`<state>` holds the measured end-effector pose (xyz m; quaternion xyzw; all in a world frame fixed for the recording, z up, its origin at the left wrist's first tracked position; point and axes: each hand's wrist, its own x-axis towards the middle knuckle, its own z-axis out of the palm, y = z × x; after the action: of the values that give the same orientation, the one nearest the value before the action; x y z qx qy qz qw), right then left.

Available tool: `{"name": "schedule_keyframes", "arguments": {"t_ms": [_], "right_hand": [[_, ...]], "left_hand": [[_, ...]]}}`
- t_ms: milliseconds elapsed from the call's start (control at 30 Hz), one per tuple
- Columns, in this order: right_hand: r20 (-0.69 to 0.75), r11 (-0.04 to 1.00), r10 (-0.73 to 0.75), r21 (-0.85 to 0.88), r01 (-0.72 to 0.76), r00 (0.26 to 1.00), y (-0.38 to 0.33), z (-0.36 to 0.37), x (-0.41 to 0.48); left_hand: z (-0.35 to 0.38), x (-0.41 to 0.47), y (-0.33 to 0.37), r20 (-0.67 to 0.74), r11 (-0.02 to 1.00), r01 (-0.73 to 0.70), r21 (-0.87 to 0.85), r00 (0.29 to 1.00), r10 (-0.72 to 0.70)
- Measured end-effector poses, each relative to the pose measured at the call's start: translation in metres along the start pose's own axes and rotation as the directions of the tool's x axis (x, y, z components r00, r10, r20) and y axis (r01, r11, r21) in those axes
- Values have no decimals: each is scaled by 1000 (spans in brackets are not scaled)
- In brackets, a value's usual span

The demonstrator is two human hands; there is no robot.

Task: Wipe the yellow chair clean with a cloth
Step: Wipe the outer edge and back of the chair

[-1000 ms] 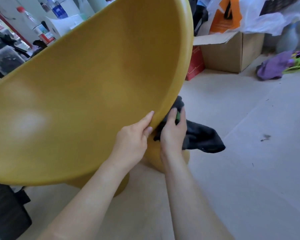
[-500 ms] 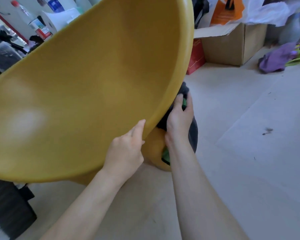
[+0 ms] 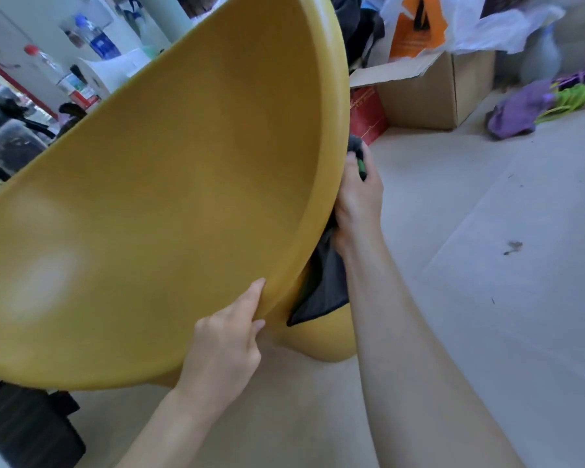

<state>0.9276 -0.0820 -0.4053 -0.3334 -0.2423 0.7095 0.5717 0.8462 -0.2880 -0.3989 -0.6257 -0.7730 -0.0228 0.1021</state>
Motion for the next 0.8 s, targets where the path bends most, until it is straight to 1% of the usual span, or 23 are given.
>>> {"name": "schedule_keyframes", "arguments": {"t_ms": [67,167,300,367,400,433,467,500,533,567,600,633,667,733,767,800], "right_hand": [[-2,998,64,-10,-64,998,5,-1,13],[-22,996,87,-19,-87,996,23,-11,1],[-136,996,68,-48,-75,988,49,-23,-38],[-139,994,45,-91,-58,989,55,-27,-44],[-127,989,47,-132,-64,991,55,-28,-47],[-110,984,69,-154,-85,992,54,-32,-50],[-86,980,90,-167,-104,992,54,-36,-54],[-65,974,118,-187,-129,991,54,-41,-57],[-55,965,137,-220,-146,989,53,-45,-59],[-35,952,169,-253,-173,985,51,-49,-60],[-14,936,204,-291,-199,979,49,-52,-60],[18,917,241,-331,-222,970,45,-54,-59],[58,898,263,-380,-222,963,43,-53,-57],[169,847,251,-515,-131,953,40,-49,-53],[208,808,233,-585,-70,950,37,-46,-54],[238,769,224,-638,-21,945,36,-45,-54]], "left_hand": [[4,5,10,-15,998,-29,52,999,29],[8,24,20,-70,996,-29,87,997,35],[18,72,37,-142,989,-39,145,988,60],[22,101,45,-138,980,-22,197,989,50],[26,114,44,-122,986,-5,166,992,26],[26,124,39,-78,998,31,62,997,-26],[24,131,31,-25,993,80,-91,996,-82],[19,131,21,43,966,115,-232,993,-108],[12,123,8,92,952,116,-283,991,-94],[5,106,-6,140,968,108,-226,987,-77],[0,85,-25,174,986,107,-130,981,-83],[-2,59,-48,191,992,124,-33,975,-116],[-6,31,-70,198,986,167,29,966,-169],[-7,-19,-104,182,973,221,61,956,-229],[-2,-36,-114,162,977,197,78,965,-207],[4,-47,-122,154,984,143,103,975,-158]]}}
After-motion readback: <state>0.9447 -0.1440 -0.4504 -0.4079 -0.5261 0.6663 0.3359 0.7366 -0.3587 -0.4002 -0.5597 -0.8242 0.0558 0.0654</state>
